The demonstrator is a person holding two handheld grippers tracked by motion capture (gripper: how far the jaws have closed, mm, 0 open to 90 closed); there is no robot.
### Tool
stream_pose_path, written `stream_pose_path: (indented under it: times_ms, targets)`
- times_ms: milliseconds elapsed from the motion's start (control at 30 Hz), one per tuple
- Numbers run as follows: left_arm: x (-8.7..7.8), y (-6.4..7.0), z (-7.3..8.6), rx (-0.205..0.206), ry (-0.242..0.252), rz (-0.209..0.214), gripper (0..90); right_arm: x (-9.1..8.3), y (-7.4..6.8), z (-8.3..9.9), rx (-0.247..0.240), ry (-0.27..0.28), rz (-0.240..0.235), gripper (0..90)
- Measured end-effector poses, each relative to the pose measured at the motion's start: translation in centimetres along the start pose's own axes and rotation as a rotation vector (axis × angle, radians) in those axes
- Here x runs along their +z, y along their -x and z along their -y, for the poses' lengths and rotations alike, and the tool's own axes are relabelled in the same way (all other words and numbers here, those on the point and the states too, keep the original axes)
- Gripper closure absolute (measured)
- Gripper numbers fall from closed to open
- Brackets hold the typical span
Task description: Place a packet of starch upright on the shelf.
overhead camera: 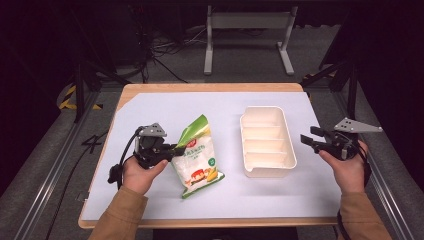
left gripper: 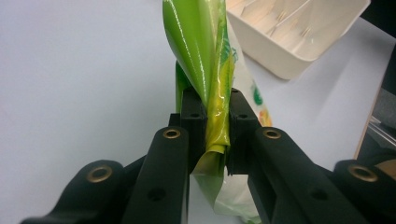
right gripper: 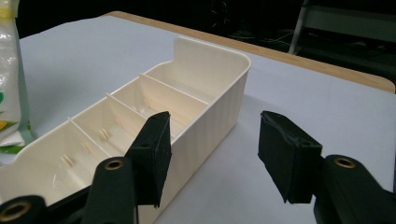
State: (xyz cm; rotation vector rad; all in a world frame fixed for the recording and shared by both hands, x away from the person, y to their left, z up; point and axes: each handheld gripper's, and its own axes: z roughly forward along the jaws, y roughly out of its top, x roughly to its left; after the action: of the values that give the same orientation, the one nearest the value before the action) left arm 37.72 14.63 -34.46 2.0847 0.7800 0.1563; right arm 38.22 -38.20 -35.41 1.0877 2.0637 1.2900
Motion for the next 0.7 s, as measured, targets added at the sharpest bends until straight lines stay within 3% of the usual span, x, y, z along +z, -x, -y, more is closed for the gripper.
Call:
stream_pose_path:
  times_ms: [133, 167, 300, 367, 700]
  targets:
    - [-1.0, 1.1, -0.6, 0.063, 0.021, -0.020, 81.7, -0.1, -0.3, -0.3, -0.005, 0.007, -0.022, 45.4]
    - [-1.0, 1.1, -0.6, 0.063, 0.021, -0.020, 81.8, -0.1, -0.3, -0.3, -0.005, 0.007, -0.022, 45.4]
    - [-1.9, 2.1, -1.0, 0.126, 0.037, -0.039, 81.8, 0.1, -1.4, -1.1, -0.013, 0.017, -0.107, 49.3]
    - [-2.3, 2.5, -1.2, 0.147, 0.043, -0.040, 81.9, 0.1, -1.9, -1.4, -0.028, 0.020, -0.127, 50.3]
    - [-3.6, 3.8, -1.9, 0.217, 0.081, 0.009, 81.9, 1.3, -6.0, -3.2, -0.099, 0.040, -0.310, 52.6]
